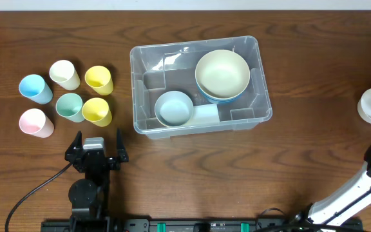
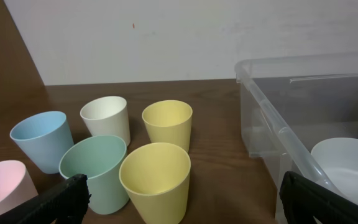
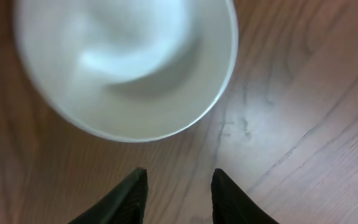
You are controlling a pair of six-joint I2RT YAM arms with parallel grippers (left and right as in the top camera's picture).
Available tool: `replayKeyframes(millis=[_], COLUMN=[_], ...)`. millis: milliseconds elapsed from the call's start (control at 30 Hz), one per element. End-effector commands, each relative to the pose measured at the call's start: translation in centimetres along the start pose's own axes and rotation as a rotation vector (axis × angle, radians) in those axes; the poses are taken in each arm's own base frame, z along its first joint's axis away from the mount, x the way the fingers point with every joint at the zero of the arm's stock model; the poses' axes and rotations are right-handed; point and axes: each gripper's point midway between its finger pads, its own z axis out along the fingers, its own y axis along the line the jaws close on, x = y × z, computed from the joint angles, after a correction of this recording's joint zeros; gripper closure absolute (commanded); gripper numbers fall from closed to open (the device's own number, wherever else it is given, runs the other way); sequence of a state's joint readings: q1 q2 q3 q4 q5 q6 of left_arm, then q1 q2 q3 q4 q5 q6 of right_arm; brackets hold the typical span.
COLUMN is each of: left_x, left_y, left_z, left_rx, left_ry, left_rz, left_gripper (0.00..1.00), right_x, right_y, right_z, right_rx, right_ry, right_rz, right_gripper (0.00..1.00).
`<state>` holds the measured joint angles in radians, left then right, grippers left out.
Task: Pack container
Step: 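Move the right gripper to the white bowl and grip its rim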
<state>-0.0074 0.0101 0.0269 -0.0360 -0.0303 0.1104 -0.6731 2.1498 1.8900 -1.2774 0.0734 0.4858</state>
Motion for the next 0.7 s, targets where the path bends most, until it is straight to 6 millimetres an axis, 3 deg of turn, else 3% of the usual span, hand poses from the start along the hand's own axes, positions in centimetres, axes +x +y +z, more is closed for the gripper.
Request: replayKeyframes(millis=[0,300,667], left_x=[1.8,1.8,1.8], left_y=[0.4,0.4,0.4], left_z=[0.1,0.1,0.1], left_rx=[-0.024,-0.025,-0.025], left_ry=[0.051,0.052,0.052], left_rz=[0.021,0.021,0.021], left_gripper=[0.02,0.02,0.02], right_x=[-0.2,-1.4,-2.2], right_y=[-2.6,-5.5,-2.9], right_z=[1.3,3.3,4.6], right_rx=[0.05,0.034,-0.103], right_ry=[0.014,0.01,-0.017], right_rz=[0.125,0.179,0.079], right_gripper=[0.66,0.63,0.63])
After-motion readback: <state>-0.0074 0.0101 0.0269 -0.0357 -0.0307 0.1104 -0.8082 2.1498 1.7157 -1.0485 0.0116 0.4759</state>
